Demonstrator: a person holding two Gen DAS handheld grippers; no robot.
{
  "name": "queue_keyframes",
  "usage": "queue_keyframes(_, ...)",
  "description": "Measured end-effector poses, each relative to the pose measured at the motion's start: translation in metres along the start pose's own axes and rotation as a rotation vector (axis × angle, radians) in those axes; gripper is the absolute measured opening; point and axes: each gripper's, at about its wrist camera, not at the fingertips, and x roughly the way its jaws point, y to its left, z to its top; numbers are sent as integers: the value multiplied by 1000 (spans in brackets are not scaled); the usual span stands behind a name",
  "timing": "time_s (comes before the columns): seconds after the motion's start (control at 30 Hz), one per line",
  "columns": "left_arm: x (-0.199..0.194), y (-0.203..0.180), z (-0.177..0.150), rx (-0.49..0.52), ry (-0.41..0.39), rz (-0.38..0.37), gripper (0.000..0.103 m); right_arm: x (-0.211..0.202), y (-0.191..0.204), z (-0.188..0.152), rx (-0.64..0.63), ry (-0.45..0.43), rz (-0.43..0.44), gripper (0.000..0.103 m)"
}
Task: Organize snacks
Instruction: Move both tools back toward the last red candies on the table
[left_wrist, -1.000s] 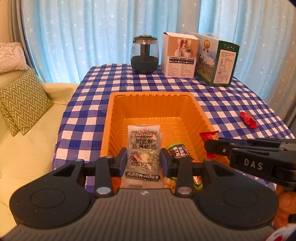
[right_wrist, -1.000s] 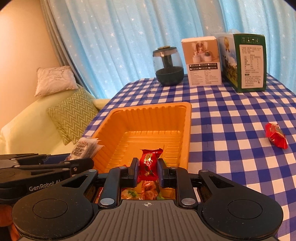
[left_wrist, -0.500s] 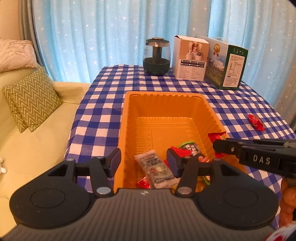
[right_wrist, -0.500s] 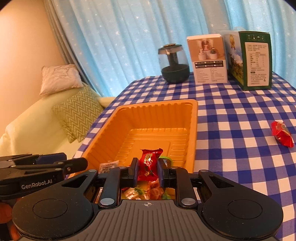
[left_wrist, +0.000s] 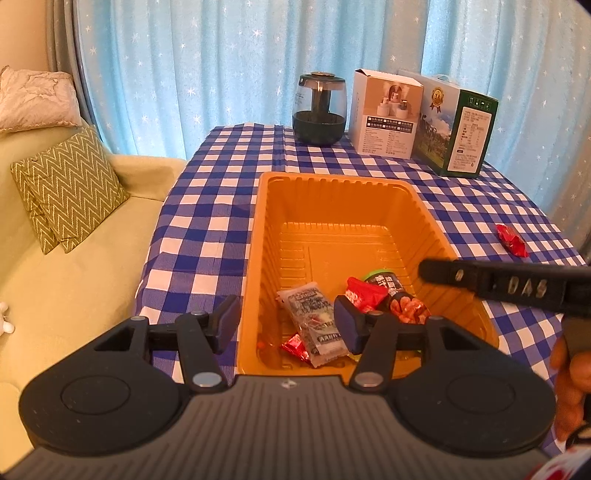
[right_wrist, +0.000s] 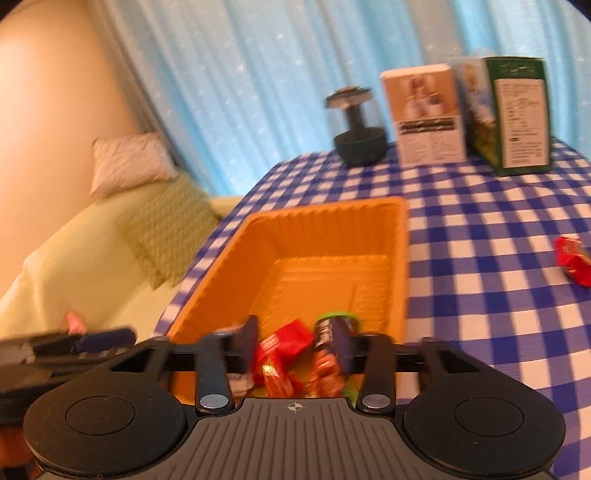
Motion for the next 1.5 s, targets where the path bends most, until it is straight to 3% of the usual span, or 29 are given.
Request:
queue_keyframes(0.23,-8,-8,-3,-13,-2,-14,53,-15,-16,4,51,-56,-53,50)
queue_keyframes(0.37,-15,-19,0,-26,-13,-35,53,-28,-12,7,3,-113,-116,50)
queue_keyframes(0.7,-34,-61,16,10,-52,-86,54,-71,-21,25,-71,-189,-176,50)
queue_keyframes(1.13,-42,-124,32,61,-74,-168,59,-149,-105,27,-83,-195,-290,50)
queue_keyframes(1.5,-36,-181,50,128,-83,-232,59,-174,-175,4,-4,-148,-376,50)
